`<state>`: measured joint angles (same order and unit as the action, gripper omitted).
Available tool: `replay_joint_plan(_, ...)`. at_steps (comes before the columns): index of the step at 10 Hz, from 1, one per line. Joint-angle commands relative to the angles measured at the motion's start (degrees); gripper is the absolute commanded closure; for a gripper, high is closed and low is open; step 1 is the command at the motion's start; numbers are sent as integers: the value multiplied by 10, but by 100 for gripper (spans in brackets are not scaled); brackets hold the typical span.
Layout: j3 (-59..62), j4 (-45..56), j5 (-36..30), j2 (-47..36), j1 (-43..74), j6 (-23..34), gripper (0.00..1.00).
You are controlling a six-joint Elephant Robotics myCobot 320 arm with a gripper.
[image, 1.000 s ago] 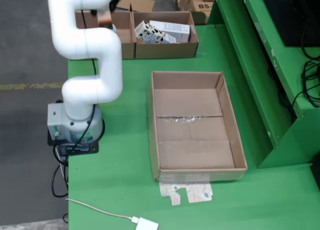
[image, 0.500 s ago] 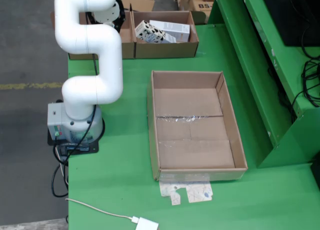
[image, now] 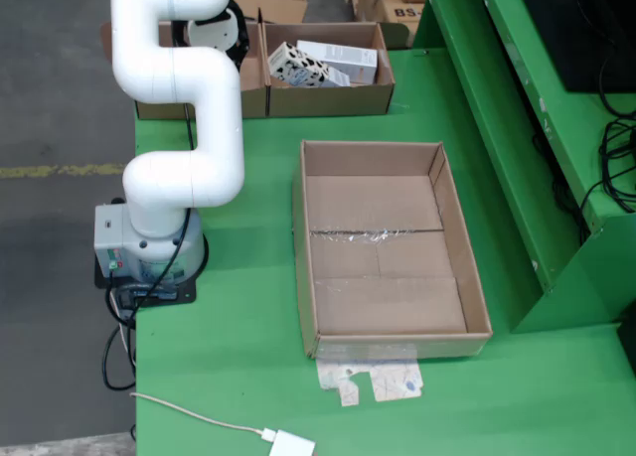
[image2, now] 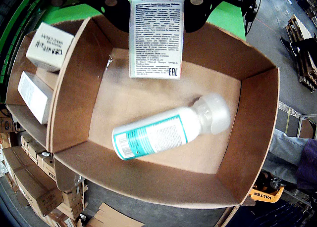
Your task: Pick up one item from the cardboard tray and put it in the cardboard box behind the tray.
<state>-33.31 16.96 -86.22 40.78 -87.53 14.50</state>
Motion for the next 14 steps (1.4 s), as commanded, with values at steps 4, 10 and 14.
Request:
replay_joint_plan(4,333,-196,29,222,15,31,100)
replay_joint_plan(10,333,-241,42,241,17,37,100)
replay_joint_plan(14,333,-241,42,241,17,37,100)
